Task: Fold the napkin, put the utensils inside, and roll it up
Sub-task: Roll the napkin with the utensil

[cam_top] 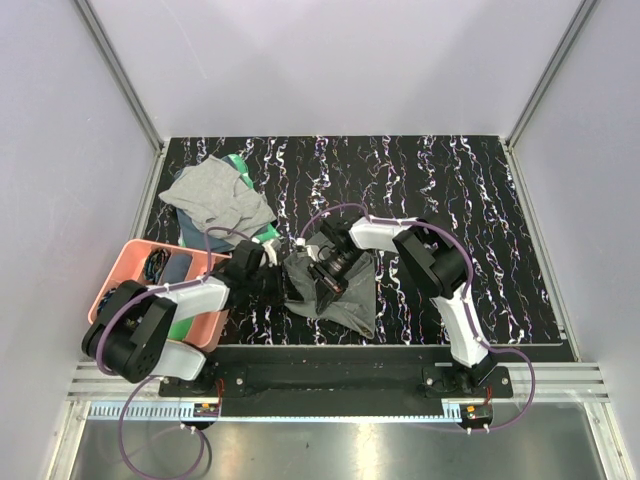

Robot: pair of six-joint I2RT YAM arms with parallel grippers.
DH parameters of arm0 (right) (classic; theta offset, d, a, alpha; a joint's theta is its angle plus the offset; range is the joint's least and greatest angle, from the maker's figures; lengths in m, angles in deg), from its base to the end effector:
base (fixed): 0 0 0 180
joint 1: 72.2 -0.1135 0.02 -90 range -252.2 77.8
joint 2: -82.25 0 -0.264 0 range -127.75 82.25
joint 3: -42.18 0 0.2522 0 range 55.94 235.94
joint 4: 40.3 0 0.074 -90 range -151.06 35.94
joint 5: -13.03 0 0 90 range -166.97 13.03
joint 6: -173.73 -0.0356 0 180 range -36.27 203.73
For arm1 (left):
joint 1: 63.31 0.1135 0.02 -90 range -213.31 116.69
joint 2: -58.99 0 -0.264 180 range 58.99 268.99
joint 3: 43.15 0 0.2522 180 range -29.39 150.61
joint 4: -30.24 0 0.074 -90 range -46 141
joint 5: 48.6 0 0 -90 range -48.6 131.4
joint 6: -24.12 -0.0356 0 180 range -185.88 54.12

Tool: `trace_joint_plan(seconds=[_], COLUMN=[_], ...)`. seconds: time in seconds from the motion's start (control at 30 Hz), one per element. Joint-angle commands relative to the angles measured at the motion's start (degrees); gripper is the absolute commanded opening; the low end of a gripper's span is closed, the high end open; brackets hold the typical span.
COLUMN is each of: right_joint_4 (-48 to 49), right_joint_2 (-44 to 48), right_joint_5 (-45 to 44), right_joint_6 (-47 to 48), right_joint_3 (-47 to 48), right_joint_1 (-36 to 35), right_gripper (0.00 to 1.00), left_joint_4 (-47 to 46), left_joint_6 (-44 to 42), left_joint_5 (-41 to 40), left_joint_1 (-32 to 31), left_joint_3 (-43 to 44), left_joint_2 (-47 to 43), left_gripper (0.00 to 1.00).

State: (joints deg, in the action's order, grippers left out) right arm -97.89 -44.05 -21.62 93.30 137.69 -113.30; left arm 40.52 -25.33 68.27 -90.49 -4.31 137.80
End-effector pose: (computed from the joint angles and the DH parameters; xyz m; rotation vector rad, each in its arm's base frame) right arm 0.2789 0.2821 0.1030 1.1284 -2.3384 -1.3204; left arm 0.1970 -0.1192 0.1292 -0.0804 2.6323 -1.0490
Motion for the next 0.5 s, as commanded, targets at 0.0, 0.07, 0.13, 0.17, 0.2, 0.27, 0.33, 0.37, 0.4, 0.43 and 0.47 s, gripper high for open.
trace_joint_plan(seconds=[0.0,0.07,0.13,0.17,0.2,0.27,0.33,0.37,0.4,0.43,0.47], right_joint_4=[0.3,0.2,0.3,0.3,0.3,0.6,1.3,3.1,4.2,5.4,8.1], right_joint_2=[-0.4,1.1,2.6,4.4,5.5,8.9,11.5,15.1,16.9,19.1,23.4], right_joint_5=[-3.2,-5.4,-7.2,-8.7,-9.3,-12.4,-14.9,-17.0,-18.2,-19.7,-23.0], right_joint_6=[0.7,0.3,-0.3,-0.5,-0.6,-0.9,-1.7,-1.9,-2.4,-2.8,-2.9], right_joint_3=[2.0,2.4,2.8,3.0,3.1,3.1,2.1,1.1,-1.2,-2.9,-4.8], right_joint_1=[1.1,1.1,1.1,1.1,1.1,1.2,1.2,1.1,1.1,1.1,0.9], right_gripper=[0.26,0.34,0.39,0.47,0.5,0.59,0.64,0.67,0.71,0.76,0.8], left_joint_4=[1.4,2.2,3.3,3.3,4.8,5.2,5.4,5.5,6.1,6.6,7.4], left_joint_6=[-1.6,-2.3,-3.2,-3.6,-3.8,-4.3,-4.5,-4.6,-5.0,-5.2,-5.5], left_joint_5=[-2.9,-2.3,-1.8,-1.3,-0.9,0.3,1.1,1.8,2.1,2.3,2.7], left_joint_1=[-0.2,-0.2,-0.2,-0.2,-0.2,-0.2,-0.2,-0.2,-0.2,-0.2,-0.2], left_joint_3=[1.8,2.6,3.7,4.0,4.4,5.0,5.4,5.7,6.1,6.4,6.6], left_joint_2=[2.1,2.9,3.7,4.1,4.4,5.2,6.0,6.3,6.6,6.7,6.8], left_gripper=[0.22,0.18,0.13,0.1,0.08,0.02,0.0,0.0,0.0,0.0,0.0])
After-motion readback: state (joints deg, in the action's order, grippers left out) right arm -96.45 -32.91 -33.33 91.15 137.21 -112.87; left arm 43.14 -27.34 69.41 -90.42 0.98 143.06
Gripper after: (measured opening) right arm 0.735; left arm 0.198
